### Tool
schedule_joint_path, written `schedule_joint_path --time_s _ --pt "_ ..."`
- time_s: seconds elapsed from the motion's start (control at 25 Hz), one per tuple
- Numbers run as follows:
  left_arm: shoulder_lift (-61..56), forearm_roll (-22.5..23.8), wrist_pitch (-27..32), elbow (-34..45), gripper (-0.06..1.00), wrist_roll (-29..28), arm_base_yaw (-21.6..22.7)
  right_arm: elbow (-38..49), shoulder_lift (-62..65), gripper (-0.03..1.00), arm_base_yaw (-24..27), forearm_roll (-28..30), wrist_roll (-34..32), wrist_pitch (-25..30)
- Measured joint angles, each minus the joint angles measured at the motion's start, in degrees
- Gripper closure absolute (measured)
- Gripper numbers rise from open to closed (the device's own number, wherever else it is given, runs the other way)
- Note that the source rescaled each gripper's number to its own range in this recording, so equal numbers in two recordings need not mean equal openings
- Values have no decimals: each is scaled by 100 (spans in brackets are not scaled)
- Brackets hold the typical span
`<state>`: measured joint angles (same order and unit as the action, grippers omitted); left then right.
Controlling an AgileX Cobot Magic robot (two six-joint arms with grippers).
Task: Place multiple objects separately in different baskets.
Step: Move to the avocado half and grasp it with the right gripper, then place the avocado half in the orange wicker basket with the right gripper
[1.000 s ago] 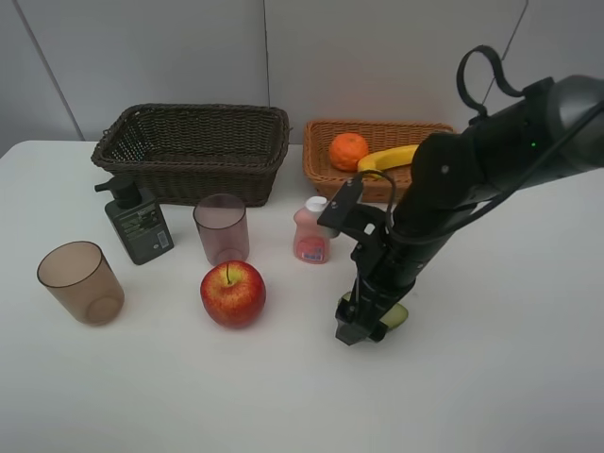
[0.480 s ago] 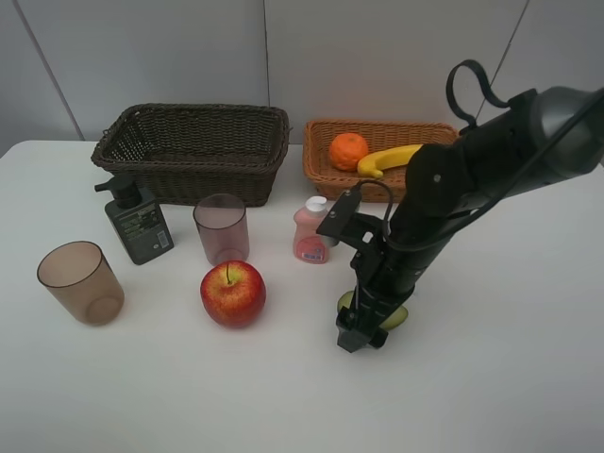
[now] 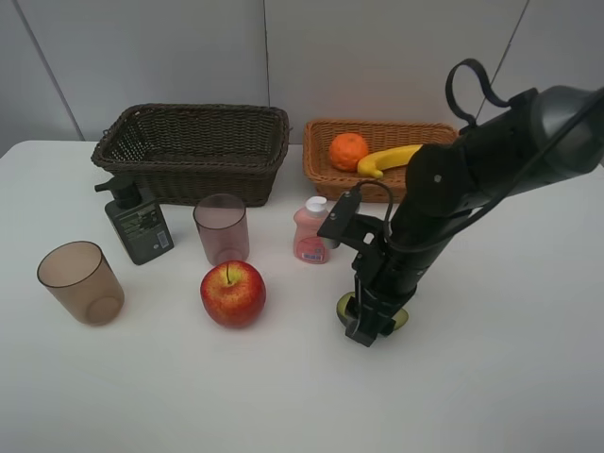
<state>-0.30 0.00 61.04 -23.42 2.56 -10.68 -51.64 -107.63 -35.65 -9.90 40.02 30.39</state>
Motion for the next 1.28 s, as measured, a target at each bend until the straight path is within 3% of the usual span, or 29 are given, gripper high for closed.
schedule_joint_path --time_s 0.76,0.92,1.28 --pt "0 0 0 0 -6 0 0 0 8 51 0 6 0 67" --pt "0 0 0 0 -6 0 0 -6 104 51 0 34 0 378" --pt "0 0 0 0 -6 0 0 -658 297 51 0 419 0 1792"
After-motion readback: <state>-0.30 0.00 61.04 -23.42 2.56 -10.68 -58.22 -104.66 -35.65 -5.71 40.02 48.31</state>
